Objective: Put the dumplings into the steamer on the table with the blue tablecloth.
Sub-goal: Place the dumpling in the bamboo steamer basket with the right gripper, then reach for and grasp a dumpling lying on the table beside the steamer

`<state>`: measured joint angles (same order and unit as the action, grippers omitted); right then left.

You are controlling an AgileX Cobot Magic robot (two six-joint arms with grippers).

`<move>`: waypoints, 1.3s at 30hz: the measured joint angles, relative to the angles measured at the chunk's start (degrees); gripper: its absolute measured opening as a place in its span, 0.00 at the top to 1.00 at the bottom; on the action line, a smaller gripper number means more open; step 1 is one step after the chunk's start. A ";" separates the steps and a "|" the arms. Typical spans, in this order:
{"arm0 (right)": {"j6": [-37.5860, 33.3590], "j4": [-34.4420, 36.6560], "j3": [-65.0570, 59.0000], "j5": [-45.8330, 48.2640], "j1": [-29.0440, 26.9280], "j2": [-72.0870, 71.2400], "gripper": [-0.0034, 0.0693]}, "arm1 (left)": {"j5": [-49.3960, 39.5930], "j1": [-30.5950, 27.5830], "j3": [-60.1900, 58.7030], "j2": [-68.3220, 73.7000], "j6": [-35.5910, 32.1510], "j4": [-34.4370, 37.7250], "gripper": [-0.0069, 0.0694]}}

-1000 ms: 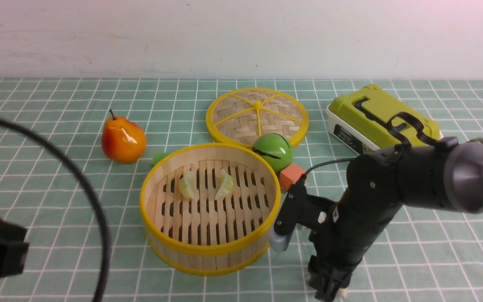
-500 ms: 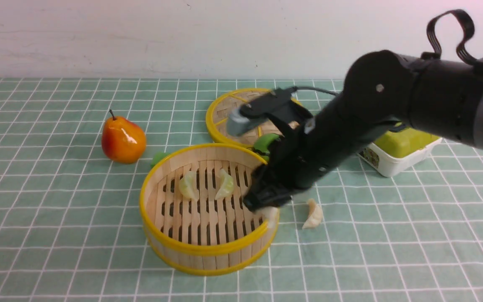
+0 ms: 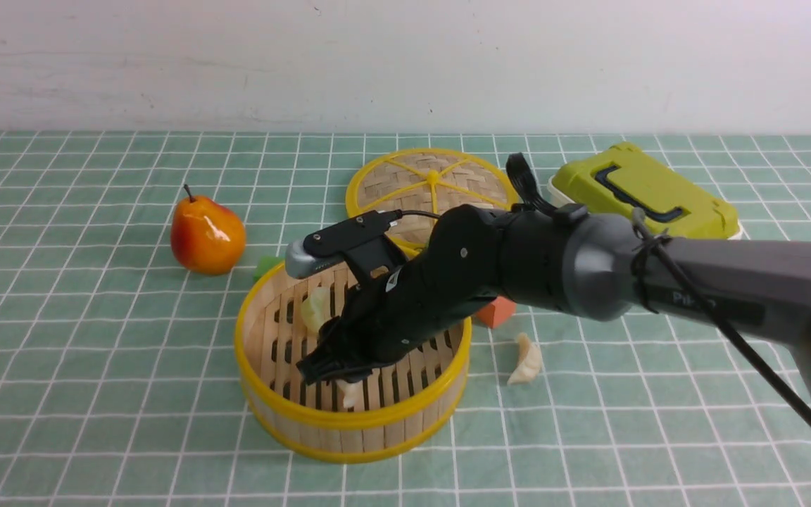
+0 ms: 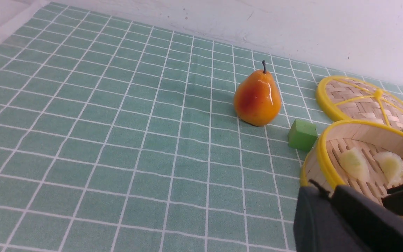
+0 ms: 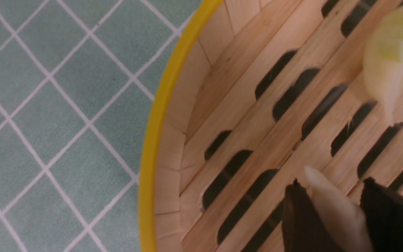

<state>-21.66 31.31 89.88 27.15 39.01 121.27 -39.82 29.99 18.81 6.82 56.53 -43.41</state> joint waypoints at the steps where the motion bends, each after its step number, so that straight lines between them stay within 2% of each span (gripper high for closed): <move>1: 0.12 0.00 0.00 -0.07 0.00 0.00 0.61 | 0.05 0.00 0.00 0.00 0.00 0.00 0.83; 5: 1.45 0.19 0.23 -0.12 0.00 0.04 0.44 | 0.05 0.00 0.00 0.00 0.12 -0.05 0.83; 6: 1.45 0.19 0.24 -0.07 0.00 0.04 0.44 | 0.05 0.00 0.00 0.00 0.12 -0.05 0.83; 7: 3.06 0.19 0.86 0.20 0.00 -0.32 0.38 | 0.05 0.00 0.00 0.00 0.12 -0.05 0.82; 12: 4.47 -3.11 3.56 3.65 -1.15 -5.26 0.29 | 0.00 0.00 0.00 0.00 0.16 -0.15 0.82; 15: 6.66 -7.28 4.11 6.97 -3.20 -9.28 0.28 | -0.06 0.00 0.00 0.00 0.16 -0.15 0.81; 18: 13.64 -13.90 4.58 12.57 -7.75 -12.78 0.29 | -0.11 0.00 0.00 0.00 0.16 -0.17 0.81; 20: 22.87 -20.82 3.12 17.84 -12.36 -13.59 0.30 | -0.11 0.00 0.00 0.00 0.16 -0.21 0.81; 21: 23.49 -21.86 2.81 17.99 -12.99 -13.59 0.31 | -0.11 0.00 0.00 0.00 0.16 -0.21 0.81; 22: 28.24 -25.26 -0.37 18.18 -15.06 -13.13 0.32 | -0.11 0.00 0.00 0.00 0.16 -0.21 0.81; 24: 33.09 -27.43 -5.28 16.73 -16.64 -12.20 0.33 | -0.11 0.00 0.00 0.00 0.16 -0.28 0.81; 27: 36.47 -27.67 -11.68 11.18 -17.11 -10.93 0.34 | -0.07 0.00 0.00 0.00 0.16 -0.40 0.81; 31: 37.35 -25.36 -14.91 3.85 -17.11 -10.07 0.35 | -0.07 0.00 0.00 0.00 0.16 -0.47 0.80; 39: 37.39 -23.70 -14.93 0.05 -17.11 -8.64 0.36 | -0.07 0.00 0.00 0.00 0.16 -0.58 0.80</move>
<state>15.74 7.62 74.95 27.20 21.90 112.63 -39.88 29.99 18.81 6.82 56.69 -43.99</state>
